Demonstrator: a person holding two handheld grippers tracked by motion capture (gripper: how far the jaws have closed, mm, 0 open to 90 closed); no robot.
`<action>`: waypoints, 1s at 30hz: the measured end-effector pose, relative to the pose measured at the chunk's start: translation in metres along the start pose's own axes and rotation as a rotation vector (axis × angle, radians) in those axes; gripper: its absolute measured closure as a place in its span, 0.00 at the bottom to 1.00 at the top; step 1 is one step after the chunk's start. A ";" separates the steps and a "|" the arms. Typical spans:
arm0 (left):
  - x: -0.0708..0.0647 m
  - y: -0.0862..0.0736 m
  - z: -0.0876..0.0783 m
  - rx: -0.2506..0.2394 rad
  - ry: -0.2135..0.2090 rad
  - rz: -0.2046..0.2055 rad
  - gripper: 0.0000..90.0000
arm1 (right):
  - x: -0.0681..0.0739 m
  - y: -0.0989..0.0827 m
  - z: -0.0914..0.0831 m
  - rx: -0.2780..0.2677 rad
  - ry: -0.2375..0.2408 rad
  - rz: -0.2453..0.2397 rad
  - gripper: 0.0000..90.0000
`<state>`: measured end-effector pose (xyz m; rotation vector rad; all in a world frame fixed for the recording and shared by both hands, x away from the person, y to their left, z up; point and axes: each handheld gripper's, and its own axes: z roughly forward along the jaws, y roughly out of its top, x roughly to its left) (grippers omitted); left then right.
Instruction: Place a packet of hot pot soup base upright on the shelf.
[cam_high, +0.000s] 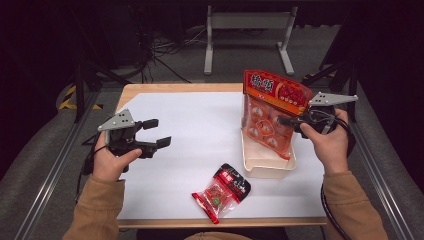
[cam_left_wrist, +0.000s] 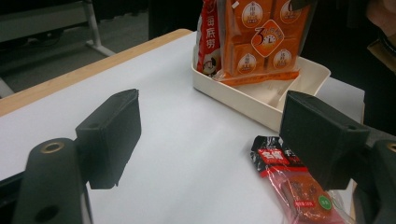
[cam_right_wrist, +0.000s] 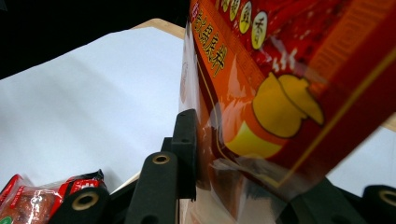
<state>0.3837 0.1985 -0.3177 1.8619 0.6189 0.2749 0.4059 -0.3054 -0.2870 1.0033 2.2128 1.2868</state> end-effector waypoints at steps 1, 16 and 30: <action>0.000 0.000 0.000 0.000 0.000 0.000 0.24 | 0.000 0.000 0.000 0.000 0.000 0.000 0.78; 0.001 0.001 0.006 0.007 -0.010 0.003 0.24 | 0.003 -0.019 0.017 0.047 0.017 0.003 0.78; 0.003 -0.001 0.008 0.007 -0.002 0.005 0.22 | -0.003 -0.038 0.028 0.040 0.035 0.041 0.78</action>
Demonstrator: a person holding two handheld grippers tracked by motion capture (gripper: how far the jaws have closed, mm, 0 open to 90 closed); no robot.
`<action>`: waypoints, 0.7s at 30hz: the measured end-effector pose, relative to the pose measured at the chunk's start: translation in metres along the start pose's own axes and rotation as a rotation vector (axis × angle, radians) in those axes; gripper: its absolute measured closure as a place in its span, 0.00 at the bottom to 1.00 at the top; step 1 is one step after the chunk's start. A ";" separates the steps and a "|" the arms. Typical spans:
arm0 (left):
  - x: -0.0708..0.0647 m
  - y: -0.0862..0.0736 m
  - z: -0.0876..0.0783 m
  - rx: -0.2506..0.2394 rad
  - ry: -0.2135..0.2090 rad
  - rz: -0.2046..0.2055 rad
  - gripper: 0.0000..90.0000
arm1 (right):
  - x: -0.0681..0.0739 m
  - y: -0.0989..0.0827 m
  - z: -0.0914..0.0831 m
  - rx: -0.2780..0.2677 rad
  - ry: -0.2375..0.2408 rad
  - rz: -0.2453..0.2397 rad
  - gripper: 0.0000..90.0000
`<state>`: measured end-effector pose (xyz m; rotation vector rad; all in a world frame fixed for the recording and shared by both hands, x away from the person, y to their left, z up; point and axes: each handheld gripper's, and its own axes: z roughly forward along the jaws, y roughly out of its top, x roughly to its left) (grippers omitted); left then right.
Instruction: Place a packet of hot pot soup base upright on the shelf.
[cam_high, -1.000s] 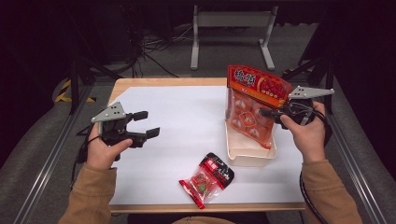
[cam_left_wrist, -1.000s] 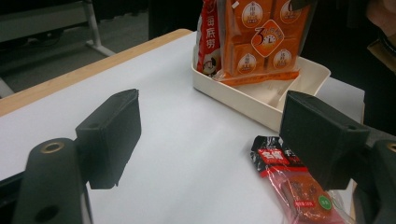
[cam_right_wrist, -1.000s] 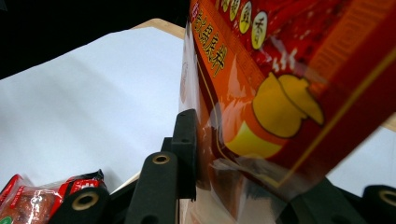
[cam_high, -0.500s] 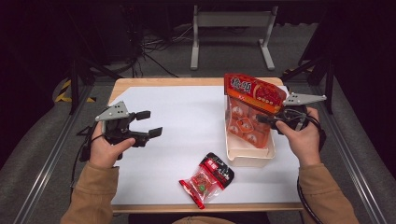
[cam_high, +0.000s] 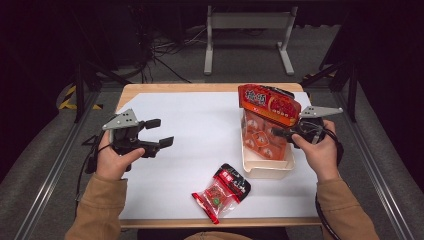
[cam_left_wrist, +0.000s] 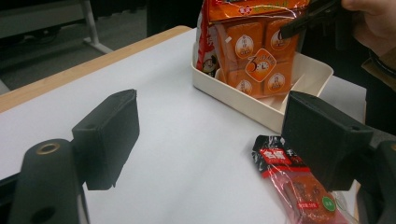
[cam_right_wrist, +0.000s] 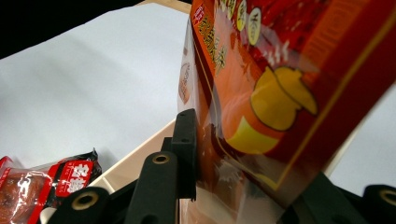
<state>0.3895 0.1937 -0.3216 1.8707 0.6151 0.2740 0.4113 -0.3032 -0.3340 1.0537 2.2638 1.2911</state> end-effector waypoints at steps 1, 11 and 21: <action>0.000 0.000 0.000 0.000 0.000 0.000 0.22 | -0.002 -0.003 0.000 -0.004 0.003 0.014 0.78; -0.001 0.000 0.003 0.008 -0.008 -0.006 0.22 | -0.008 -0.009 -0.003 -0.005 0.010 0.043 0.78; -0.001 -0.002 0.002 0.008 -0.003 -0.010 0.21 | -0.013 -0.008 -0.019 -0.065 -0.004 0.060 0.60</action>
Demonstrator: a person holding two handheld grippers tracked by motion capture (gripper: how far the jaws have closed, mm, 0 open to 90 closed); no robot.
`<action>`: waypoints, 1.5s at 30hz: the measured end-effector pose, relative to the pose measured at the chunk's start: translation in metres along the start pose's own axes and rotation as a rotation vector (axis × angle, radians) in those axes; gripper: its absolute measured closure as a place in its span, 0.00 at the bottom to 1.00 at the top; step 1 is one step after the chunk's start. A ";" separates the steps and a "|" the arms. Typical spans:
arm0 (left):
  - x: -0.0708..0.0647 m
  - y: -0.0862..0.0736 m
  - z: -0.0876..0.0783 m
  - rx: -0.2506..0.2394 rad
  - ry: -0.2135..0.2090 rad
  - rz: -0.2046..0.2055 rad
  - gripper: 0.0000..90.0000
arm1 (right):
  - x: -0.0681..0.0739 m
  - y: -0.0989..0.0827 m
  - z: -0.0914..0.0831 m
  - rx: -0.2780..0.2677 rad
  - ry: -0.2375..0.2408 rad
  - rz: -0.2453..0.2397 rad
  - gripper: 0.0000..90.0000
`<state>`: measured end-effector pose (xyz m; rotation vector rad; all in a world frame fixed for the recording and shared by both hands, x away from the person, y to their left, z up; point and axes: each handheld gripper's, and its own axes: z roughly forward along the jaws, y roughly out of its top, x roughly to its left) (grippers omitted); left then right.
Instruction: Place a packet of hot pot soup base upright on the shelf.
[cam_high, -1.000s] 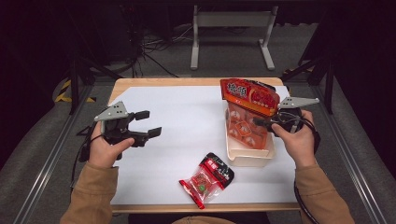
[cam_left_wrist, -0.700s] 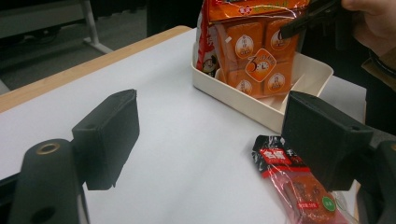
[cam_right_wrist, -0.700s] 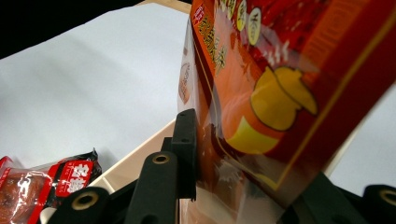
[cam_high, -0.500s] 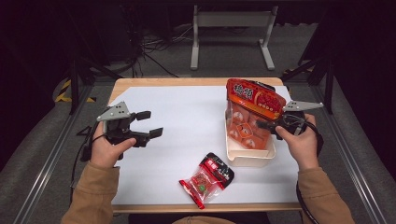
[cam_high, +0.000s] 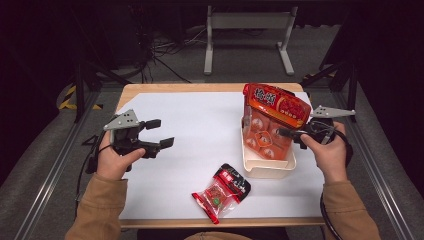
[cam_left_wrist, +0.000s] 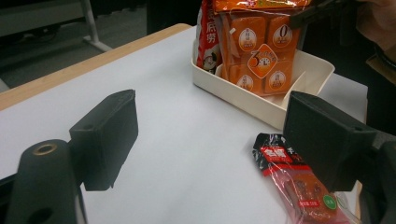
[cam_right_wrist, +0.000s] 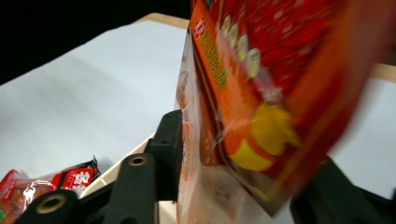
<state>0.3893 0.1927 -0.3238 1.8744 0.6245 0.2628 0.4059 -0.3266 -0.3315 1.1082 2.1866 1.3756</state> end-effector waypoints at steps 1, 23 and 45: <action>0.000 0.000 0.000 0.003 -0.001 0.005 0.21 | -0.001 0.000 -0.003 -0.002 -0.001 -0.003 0.58; -0.003 0.004 0.022 0.031 -0.048 0.026 0.21 | -0.007 -0.012 -0.057 -0.036 -0.101 -0.055 0.42; -0.006 -0.006 0.057 0.064 -0.094 0.040 0.19 | -0.036 -0.043 -0.058 -0.041 -0.207 -0.025 0.34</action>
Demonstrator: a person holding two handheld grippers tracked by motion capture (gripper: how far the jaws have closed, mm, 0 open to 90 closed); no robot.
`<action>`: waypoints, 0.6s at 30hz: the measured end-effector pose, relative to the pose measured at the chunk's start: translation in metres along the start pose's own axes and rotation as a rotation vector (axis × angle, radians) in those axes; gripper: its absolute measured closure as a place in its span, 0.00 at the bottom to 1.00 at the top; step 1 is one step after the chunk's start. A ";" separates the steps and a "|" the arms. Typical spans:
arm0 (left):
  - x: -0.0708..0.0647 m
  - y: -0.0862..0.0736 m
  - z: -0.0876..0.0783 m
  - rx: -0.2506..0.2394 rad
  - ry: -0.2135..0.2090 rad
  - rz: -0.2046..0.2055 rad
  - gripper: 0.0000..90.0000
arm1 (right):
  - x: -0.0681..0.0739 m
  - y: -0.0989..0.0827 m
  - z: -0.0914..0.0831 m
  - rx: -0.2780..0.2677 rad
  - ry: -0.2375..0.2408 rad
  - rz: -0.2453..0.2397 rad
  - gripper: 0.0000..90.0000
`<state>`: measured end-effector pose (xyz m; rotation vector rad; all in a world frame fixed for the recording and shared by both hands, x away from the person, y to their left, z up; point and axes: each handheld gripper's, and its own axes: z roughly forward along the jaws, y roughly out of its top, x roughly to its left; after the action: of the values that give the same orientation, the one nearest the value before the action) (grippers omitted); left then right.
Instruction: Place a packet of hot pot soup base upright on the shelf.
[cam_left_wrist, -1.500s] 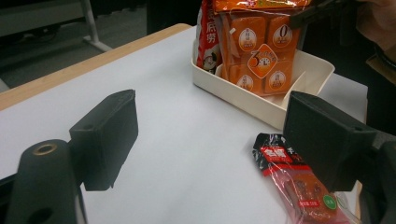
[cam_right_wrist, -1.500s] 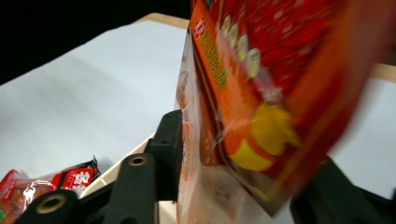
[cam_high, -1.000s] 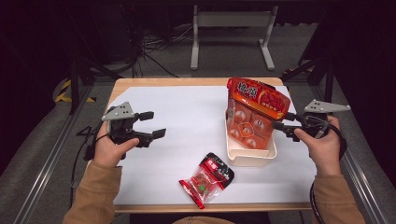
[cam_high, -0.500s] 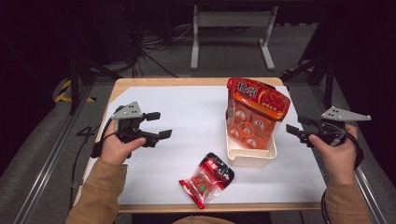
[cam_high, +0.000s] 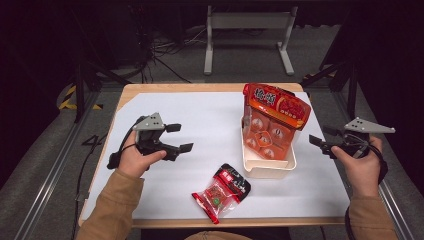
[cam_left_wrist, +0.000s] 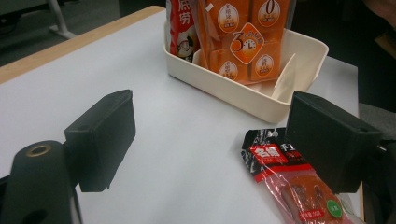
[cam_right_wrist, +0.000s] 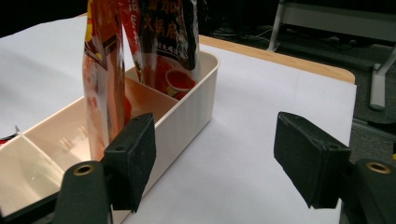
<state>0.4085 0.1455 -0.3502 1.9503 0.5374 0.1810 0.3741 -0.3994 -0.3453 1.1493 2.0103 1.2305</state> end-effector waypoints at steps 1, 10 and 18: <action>0.000 -0.001 0.003 0.002 -0.005 0.000 0.19 | 0.000 0.000 0.001 -0.004 0.000 0.003 0.34; -0.001 -0.013 0.040 0.037 -0.078 0.002 0.22 | 0.000 -0.002 0.008 -0.001 0.010 0.003 0.33; -0.008 -0.017 0.066 0.053 -0.128 -0.005 0.25 | 0.003 -0.001 0.010 0.000 0.018 -0.003 0.33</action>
<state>0.4206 0.0937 -0.3933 1.9965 0.4671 0.0382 0.3800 -0.3929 -0.3511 1.1388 2.0246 1.2438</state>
